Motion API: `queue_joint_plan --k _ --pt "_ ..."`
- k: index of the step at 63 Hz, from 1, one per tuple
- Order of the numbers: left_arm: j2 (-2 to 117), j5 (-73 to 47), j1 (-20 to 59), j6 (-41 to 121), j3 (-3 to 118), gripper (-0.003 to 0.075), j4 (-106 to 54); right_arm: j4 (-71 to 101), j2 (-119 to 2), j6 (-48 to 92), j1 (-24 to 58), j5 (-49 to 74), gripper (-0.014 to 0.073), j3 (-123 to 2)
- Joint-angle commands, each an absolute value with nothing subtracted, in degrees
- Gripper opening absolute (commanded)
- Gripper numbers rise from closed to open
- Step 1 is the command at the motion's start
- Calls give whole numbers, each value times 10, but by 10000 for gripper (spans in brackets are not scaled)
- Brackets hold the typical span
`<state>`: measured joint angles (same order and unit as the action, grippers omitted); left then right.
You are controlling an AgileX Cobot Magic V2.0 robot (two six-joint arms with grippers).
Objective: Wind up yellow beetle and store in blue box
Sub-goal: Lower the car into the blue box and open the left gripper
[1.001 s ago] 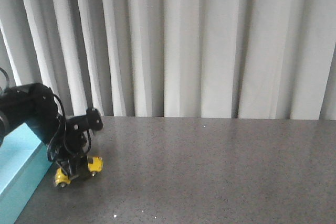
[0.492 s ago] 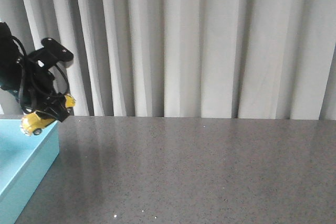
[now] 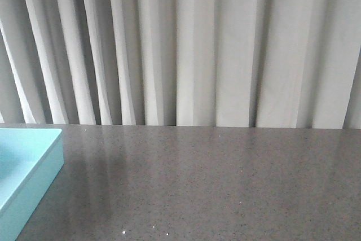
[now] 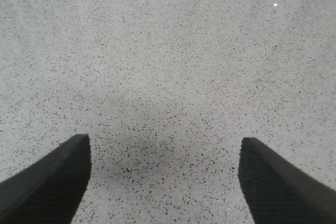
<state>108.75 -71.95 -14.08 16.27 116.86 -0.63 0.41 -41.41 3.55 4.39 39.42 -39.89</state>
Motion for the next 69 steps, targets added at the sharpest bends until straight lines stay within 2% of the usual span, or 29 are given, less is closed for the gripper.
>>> queue_joint_plan --k 1,33,41,48,58,69 --pt "1080 -665 -163 155 1152 236 -18 0 -413 36 43 358 561 -415" --pt "1201 -634 -170 146 1136 238 -74 0 -413 36 43 358 561 -415" --pt "1206 -635 -170 145 1136 260 -73 0 -413 36 43 358 561 -415" --pt "1206 -639 -170 146 1136 332 -73 0 -413 36 43 358 561 -415" --pt "1203 -652 -170 145 1139 490 -74 0 -413 36 43 358 561 -415" --pt "1177 -675 -170 141 1155 564 -79 0 -413 36 43 358 561 -415"
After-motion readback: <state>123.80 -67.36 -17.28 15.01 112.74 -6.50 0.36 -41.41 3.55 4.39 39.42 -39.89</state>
